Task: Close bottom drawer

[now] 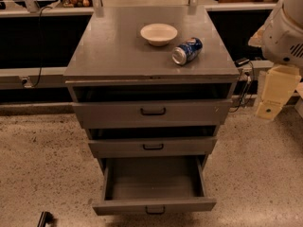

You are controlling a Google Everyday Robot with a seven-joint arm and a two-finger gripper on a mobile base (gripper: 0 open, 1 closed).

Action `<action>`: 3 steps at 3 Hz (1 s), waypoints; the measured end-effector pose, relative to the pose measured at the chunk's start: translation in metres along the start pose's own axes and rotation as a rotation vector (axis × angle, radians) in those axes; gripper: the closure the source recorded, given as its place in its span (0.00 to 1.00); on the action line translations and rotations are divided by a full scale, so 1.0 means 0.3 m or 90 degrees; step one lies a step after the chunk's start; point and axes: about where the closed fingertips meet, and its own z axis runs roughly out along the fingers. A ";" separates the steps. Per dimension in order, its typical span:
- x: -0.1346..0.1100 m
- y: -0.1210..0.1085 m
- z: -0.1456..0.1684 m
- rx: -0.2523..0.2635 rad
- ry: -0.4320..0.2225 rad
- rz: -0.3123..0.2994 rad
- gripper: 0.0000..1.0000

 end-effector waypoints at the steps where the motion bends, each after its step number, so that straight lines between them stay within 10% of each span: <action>1: -0.001 -0.001 -0.001 0.001 -0.001 0.000 0.00; 3: -0.024 0.168 0.414 -0.132 -0.083 -0.013 0.00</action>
Offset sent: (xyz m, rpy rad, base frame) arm 0.0213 0.0156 -0.1555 0.1601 0.2914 0.1055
